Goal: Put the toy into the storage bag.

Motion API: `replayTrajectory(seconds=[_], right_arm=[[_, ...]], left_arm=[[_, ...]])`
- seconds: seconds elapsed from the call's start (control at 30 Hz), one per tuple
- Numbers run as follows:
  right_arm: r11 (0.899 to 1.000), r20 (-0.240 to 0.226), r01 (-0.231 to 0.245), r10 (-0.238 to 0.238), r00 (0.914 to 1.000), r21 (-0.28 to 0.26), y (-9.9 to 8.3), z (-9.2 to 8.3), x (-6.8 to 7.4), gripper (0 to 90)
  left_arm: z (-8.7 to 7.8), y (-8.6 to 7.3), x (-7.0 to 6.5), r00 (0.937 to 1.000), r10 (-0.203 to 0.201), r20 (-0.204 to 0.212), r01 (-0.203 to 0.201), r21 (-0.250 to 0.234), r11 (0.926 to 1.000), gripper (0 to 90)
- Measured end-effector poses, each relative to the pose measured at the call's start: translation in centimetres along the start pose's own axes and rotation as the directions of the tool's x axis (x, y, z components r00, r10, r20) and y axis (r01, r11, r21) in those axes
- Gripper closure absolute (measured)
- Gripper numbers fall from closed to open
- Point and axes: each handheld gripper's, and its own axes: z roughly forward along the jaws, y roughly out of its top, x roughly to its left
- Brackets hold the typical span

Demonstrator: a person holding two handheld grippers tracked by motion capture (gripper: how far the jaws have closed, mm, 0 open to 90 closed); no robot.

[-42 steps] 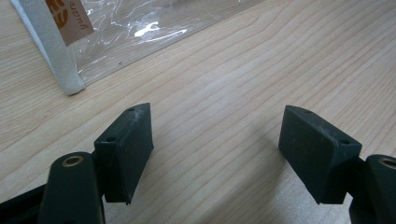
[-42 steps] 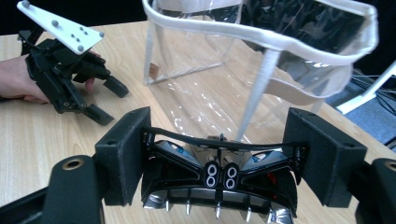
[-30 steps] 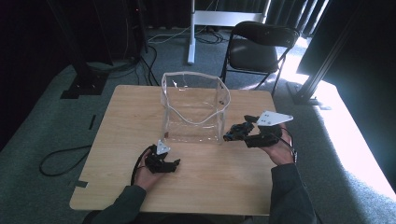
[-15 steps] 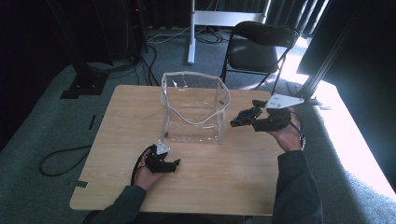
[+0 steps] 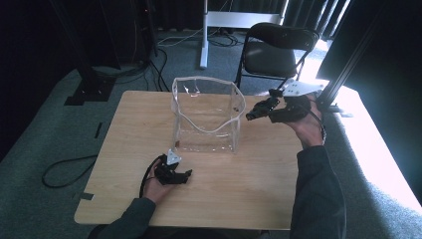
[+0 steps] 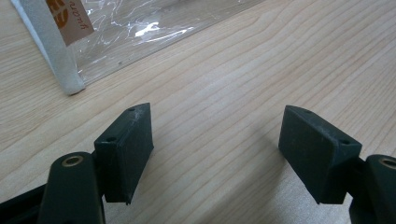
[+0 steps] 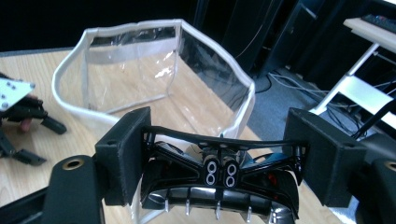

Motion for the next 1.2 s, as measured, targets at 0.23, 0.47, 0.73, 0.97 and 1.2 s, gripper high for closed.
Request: replayTrajectory(seconds=[0.23,0.47,0.73,0.97,1.2], right_arm=[[1.000,0.013,-0.005,0.006,0.9999,-0.017,2.0,0.1,-1.3,24.7],[1.000,0.018,0.023,-0.023,0.9996,-0.019,3.4,0.3,-1.5,24.7],[0.998,0.003,0.063,-0.063,0.9980,-0.029,5.4,0.5,-1.1,24.7],[0.996,-0.059,0.092,-0.091,0.9941,0.010,5.6,2.5,-0.4,24.6],[0.993,-0.102,0.107,-0.101,0.9896,0.050,5.1,4.3,-0.3,24.6]], left_arm=[[0.0,0.0,0.0,1.0000,0.002,0.001,-0.002,0.000,1.0000,26.4],[0.0,0.0,-0.1,1.0000,0.008,-0.001,-0.008,0.005,1.0000,26.4],[0.0,0.0,-0.1,1.0000,0.006,-0.004,-0.006,0.005,1.0000,26.4],[0.0,0.0,-0.1,1.0000,0.008,-0.004,-0.008,0.005,1.0000,26.4],[0.0,0.0,-0.1,0.9999,0.010,-0.007,-0.010,0.007,0.9999,26.4]])
